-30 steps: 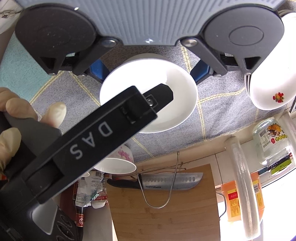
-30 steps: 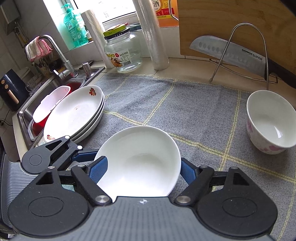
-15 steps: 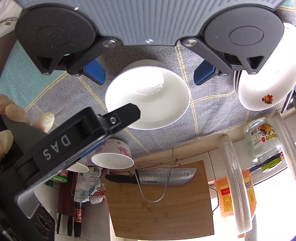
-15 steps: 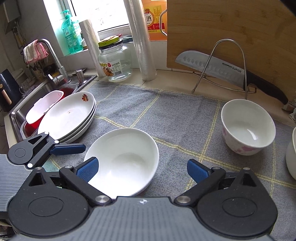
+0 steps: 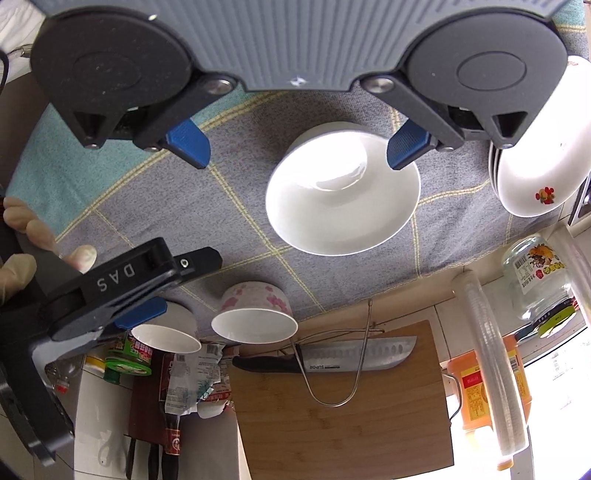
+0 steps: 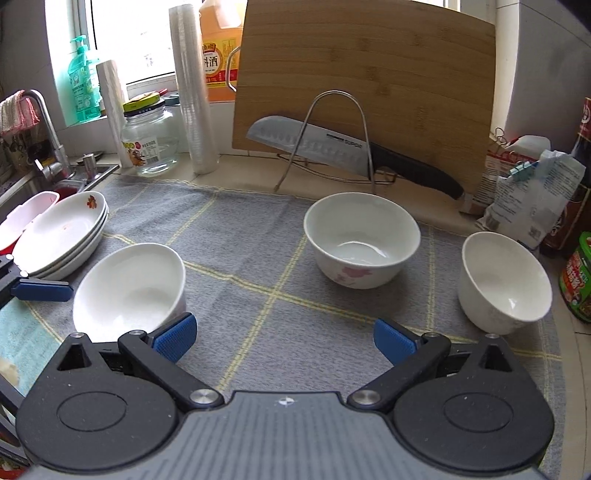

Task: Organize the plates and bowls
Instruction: 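Move both grippers to the rim of the pink-flower bowl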

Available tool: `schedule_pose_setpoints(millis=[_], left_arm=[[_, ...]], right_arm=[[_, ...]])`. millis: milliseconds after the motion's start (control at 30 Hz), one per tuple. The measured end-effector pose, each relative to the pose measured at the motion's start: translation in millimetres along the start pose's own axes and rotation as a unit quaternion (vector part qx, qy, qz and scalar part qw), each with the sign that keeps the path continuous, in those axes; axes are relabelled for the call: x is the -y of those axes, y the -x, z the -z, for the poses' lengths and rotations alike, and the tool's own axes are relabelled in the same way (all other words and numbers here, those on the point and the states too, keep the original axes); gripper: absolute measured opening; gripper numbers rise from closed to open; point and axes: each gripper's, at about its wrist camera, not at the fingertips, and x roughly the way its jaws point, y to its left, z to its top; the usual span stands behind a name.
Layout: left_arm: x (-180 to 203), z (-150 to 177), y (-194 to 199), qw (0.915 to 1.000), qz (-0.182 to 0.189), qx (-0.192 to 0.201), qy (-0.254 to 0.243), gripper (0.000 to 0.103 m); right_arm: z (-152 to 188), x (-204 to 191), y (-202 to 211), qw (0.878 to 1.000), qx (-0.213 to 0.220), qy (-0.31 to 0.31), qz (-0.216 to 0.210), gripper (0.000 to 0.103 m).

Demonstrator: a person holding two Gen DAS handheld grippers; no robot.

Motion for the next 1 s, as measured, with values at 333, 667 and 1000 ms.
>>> schedule_pose_setpoints(millis=[333, 667, 1000], left_arm=[[27.6, -36.1, -9.7, 0.9997, -0.014, 0.010, 0.015, 0.101], [45.8, -76.8, -28.8, 0.9994, -0.017, -0.006, 0.030, 0.101], [44.9, -110.4, -60.4, 0.9998, 0.003, -0.012, -0.013, 0.101]], right_arm=[[24.2, 45.0, -4.1, 0.999, 0.000, 0.030, 0.019, 0.103], [34.8, 74.8, -25.4, 0.999, -0.017, 0.040, 0.000, 0.103], [40.4, 73.9, -41.0, 0.998, -0.028, 0.050, -0.003, 0.103]])
